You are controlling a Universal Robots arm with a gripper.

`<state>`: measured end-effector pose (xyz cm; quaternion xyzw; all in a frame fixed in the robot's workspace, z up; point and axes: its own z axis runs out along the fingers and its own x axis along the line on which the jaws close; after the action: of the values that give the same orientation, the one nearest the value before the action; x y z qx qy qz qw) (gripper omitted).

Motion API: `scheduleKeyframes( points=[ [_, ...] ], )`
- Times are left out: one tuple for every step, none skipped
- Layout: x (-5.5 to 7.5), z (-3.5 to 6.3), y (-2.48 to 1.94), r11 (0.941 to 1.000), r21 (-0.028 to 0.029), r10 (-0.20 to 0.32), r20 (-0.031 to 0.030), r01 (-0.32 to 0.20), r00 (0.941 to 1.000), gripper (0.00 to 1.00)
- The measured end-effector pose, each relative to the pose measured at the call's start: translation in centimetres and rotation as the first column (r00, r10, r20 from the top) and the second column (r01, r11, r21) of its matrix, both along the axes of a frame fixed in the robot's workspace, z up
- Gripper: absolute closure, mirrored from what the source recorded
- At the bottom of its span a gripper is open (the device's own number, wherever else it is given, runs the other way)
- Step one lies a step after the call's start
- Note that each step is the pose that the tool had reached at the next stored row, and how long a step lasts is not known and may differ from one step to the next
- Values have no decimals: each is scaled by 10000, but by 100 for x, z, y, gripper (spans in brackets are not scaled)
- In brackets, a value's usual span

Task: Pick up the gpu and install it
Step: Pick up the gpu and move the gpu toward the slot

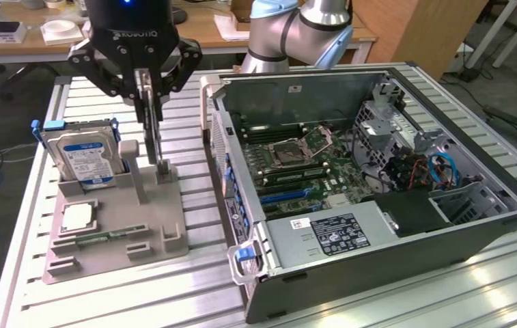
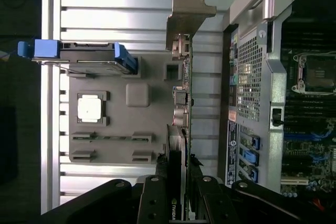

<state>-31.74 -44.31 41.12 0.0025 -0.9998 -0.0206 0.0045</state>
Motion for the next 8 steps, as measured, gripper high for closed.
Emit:
scheduleKeyframes(
  points=[
    [0, 12, 0, 10000, -1, 0, 0, 0, 10000, 74],
    [0, 24, 0, 10000, -1, 0, 1, 0, 10000, 74],
    [0, 38, 0, 10000, -1, 1, 0, -1, 10000, 74],
    [0, 51, 0, 10000, 0, 1, 0, -1, 10000, 74],
    [0, 64, 0, 10000, 0, 1, 0, -1, 10000, 74],
    [0, 77, 0, 10000, 0, 1, 0, -1, 10000, 74],
    [0, 89, 0, 10000, 0, 1, 0, -1, 10000, 74],
    [0, 99, 0, 10000, 1, 1, 0, -1, 10000, 74]
  ],
)
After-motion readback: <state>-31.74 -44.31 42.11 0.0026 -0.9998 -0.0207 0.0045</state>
